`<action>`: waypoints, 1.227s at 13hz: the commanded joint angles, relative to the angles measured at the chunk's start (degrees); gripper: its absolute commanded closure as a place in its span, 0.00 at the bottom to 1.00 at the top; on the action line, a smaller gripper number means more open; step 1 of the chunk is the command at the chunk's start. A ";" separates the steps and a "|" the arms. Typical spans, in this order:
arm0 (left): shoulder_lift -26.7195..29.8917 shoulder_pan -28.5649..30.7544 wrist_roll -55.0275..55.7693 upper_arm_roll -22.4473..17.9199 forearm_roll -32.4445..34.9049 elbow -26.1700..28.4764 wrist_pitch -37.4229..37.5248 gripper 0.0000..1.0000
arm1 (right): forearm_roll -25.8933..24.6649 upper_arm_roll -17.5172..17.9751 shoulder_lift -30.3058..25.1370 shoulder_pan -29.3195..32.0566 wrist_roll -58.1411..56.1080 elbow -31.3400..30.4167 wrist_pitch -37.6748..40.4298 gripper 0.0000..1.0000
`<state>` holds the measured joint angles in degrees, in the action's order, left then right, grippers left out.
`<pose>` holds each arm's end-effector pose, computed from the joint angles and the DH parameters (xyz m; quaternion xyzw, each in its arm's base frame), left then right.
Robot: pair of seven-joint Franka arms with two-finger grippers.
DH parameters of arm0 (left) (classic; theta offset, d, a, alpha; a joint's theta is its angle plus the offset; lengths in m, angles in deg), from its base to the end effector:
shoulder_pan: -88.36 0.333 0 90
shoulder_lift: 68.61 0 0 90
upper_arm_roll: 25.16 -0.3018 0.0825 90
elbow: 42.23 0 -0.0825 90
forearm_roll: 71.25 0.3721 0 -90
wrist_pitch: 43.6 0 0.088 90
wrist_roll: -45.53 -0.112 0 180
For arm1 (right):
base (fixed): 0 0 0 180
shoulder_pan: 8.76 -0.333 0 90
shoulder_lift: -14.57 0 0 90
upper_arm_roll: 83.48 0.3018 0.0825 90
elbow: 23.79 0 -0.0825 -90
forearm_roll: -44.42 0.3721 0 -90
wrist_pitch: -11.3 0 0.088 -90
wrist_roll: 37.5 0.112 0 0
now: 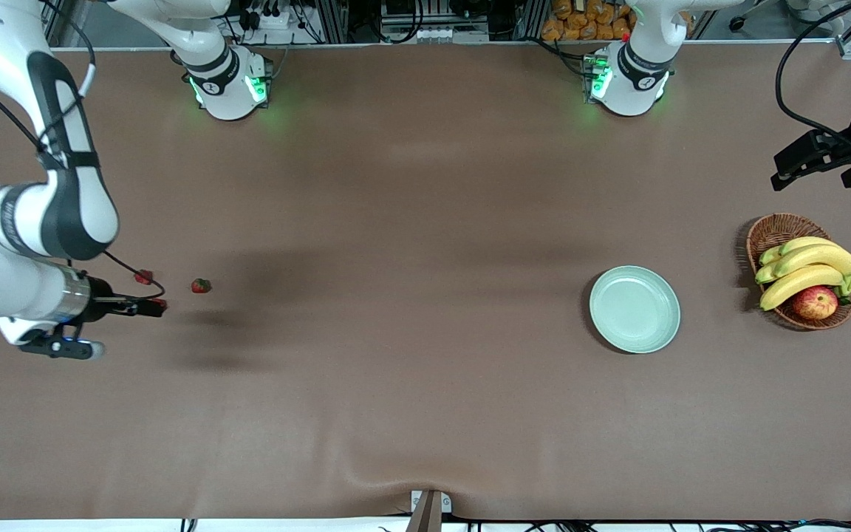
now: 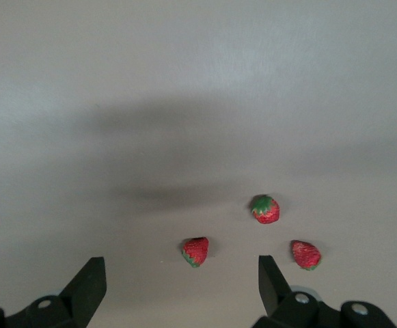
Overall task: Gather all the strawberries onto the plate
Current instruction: 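Reach the right gripper down and grasp the first strawberry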
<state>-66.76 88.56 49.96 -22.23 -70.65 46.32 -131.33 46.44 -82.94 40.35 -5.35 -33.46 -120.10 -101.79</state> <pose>0.5289 -0.0245 0.6307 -0.9998 -0.0151 -0.0093 0.0055 0.6333 -0.0299 0.3168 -0.9944 0.0685 0.0786 0.0169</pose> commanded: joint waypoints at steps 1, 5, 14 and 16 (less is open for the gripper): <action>0.95 0.33 -0.29 0.41 -0.68 -0.13 0.11 0.00 | 0.01 -0.27 1.37 0.29 -0.36 -5.10 -4.15 0.01; 2.01 0.42 -0.65 0.06 -0.77 -0.05 0.28 0.00 | 0.01 -0.27 4.88 0.29 0.09 -7.83 -4.78 0.02; 0.43 0.16 0.67 0.23 -1.29 -0.22 0.20 0.00 | 0.36 -0.27 8.14 -0.85 0.35 -8.98 -4.43 0.27; 0.43 -0.11 0.67 0.58 -1.38 -0.22 0.28 0.00 | 0.45 -0.27 8.49 -1.21 0.44 -9.07 -4.16 0.28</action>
<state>-66.53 88.43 50.03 -22.09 -70.76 46.49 -131.36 46.47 -83.18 48.85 -5.94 -33.41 -128.54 -105.91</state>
